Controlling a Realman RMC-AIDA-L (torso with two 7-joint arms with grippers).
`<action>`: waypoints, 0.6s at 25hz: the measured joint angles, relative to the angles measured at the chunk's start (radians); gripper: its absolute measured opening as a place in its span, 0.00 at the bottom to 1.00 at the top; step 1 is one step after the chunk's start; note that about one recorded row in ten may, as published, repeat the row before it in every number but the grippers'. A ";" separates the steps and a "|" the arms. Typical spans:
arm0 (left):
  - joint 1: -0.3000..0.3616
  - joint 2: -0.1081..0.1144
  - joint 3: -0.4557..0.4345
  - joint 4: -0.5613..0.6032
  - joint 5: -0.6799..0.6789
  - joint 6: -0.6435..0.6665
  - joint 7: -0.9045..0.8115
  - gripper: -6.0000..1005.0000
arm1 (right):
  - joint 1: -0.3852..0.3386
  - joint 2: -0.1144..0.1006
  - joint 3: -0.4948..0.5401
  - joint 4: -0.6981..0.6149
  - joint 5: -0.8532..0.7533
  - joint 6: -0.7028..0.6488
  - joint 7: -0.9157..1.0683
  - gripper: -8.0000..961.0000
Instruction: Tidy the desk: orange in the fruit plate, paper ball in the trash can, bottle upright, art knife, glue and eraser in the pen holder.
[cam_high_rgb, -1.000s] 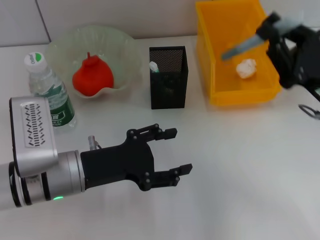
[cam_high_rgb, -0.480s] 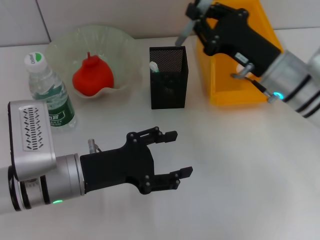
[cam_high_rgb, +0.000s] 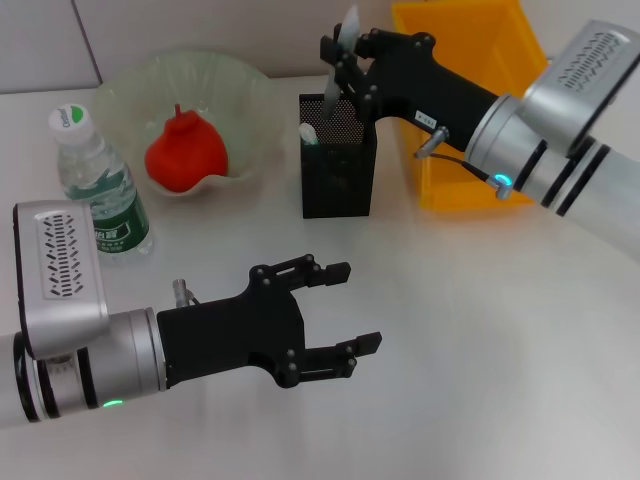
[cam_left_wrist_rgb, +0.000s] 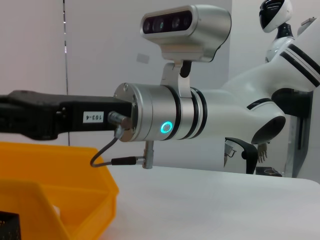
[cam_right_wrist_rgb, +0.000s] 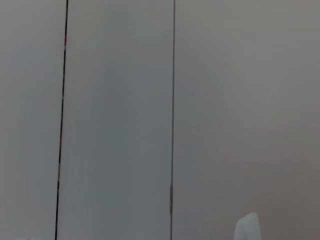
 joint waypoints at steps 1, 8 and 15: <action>0.000 0.001 0.000 0.000 0.000 0.000 -0.002 0.79 | 0.000 0.000 0.000 0.000 0.000 0.000 0.000 0.15; 0.000 0.001 -0.002 0.000 0.000 0.008 -0.006 0.79 | 0.038 0.000 -0.026 0.023 0.000 0.096 0.000 0.15; 0.003 0.000 -0.003 0.000 0.001 0.010 -0.007 0.79 | 0.044 0.000 -0.027 0.027 0.000 0.125 0.004 0.15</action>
